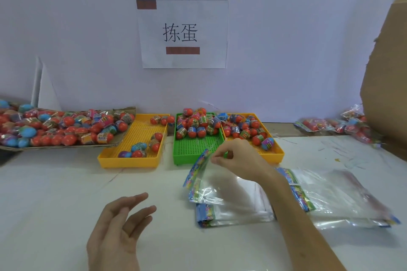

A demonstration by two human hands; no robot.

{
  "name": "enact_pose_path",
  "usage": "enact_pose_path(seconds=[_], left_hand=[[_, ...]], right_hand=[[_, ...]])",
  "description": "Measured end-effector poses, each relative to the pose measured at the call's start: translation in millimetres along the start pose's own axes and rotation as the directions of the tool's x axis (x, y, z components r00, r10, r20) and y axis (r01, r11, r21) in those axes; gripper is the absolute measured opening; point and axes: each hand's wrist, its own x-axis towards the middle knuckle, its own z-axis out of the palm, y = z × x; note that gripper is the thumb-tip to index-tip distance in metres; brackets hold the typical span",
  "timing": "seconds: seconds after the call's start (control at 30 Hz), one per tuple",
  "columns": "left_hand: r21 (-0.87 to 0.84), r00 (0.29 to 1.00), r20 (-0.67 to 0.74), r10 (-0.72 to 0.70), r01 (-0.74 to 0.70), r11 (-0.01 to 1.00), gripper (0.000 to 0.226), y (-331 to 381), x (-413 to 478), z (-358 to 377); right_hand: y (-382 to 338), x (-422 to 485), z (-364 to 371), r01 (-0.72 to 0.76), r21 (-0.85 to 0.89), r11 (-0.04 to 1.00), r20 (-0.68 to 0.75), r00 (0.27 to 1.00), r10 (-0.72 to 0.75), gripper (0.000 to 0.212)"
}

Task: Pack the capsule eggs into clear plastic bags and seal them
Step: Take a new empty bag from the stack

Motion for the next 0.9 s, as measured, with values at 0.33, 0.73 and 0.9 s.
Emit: enact_pose_path(seconds=[0.33,0.73,0.9], left_hand=[[0.381,0.987,0.158,-0.009,-0.053,0.923,0.035,-13,5,-1],[0.746,0.714,0.616,-0.334,-0.665,-0.046,0.059,-49,-2,37],[0.695,0.666,0.694,-0.276,-0.718,0.015,0.055,-49,-3,28]], right_hand=[[2,1,1,0.006,-0.017,1.0,-0.147,0.989,-0.009,0.015],[1,1,-2,0.058,0.025,0.998,-0.277,0.96,-0.049,0.01],[0,3,-3,0.105,0.155,0.982,-0.391,0.92,-0.037,0.017]])
